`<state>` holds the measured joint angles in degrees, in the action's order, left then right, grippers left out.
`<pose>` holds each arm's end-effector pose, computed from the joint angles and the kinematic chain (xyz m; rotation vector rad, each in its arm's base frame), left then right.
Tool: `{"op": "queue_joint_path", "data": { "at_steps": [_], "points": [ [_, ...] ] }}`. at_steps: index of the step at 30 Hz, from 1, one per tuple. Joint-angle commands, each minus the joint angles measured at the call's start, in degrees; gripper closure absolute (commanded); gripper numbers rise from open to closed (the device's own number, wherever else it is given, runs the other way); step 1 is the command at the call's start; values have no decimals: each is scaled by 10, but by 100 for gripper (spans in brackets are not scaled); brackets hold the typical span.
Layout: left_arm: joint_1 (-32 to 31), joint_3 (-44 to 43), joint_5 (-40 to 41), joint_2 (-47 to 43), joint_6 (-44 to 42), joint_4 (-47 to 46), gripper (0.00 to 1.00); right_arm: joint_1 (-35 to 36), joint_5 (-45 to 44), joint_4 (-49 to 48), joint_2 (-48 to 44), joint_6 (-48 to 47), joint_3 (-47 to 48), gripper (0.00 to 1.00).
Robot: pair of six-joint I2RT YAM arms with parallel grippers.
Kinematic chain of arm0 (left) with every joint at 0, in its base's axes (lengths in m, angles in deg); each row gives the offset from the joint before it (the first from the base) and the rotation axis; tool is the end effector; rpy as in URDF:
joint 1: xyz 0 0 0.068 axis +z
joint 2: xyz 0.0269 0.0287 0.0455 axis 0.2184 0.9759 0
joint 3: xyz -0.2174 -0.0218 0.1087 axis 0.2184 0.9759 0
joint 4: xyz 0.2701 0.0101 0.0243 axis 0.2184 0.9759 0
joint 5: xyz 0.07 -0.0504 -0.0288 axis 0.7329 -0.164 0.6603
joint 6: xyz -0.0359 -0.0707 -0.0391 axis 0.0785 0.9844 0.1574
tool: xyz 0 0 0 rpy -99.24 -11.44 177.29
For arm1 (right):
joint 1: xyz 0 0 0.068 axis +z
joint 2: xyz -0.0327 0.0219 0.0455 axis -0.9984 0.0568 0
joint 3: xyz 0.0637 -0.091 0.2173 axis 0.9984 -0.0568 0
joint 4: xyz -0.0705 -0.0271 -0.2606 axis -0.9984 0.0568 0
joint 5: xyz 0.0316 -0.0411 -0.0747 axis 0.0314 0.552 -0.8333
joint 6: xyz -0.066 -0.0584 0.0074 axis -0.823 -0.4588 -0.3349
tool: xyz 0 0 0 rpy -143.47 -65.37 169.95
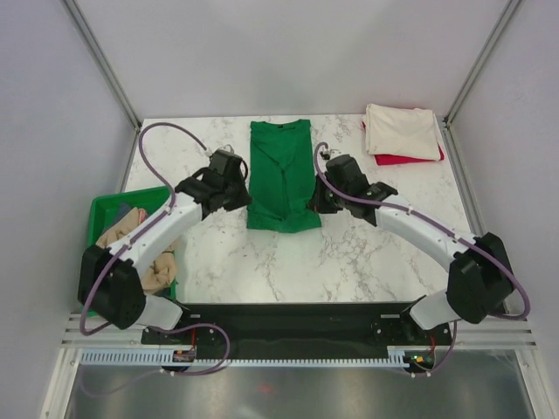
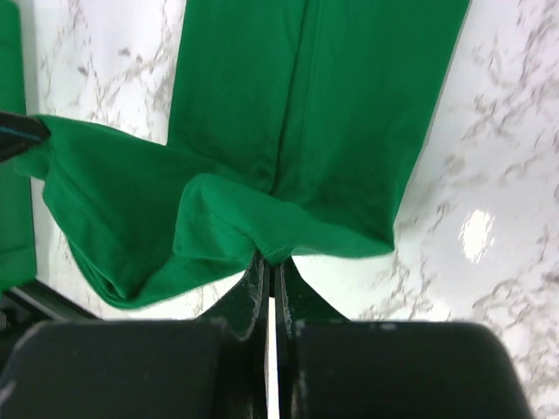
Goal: Fold and stack the t-shirts
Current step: Fold the tshirt
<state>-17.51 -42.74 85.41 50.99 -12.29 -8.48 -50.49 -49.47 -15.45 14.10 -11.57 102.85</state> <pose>0.2965 -0.1601 0.2160 -0.2982 2.4309 -0.4115 0.2885 0.2173 0.2063 -0.1292 2.3973 0.6493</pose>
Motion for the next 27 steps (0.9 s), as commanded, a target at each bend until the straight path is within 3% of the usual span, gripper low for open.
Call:
{"op": "queue_joint_path", "data": {
  "at_steps": [1,11,27],
  "points": [
    [46,-72,-39,64,-57,-23,98,-26,35,-6,59,-38,70,100],
    [127,-245,-117,243,-103,-16,98,-79,45,35,235,-93,259,100],
    [158,-480,-155,468,-142,55,96,-131,86,52,418,-91,412,100]
  ]
}}
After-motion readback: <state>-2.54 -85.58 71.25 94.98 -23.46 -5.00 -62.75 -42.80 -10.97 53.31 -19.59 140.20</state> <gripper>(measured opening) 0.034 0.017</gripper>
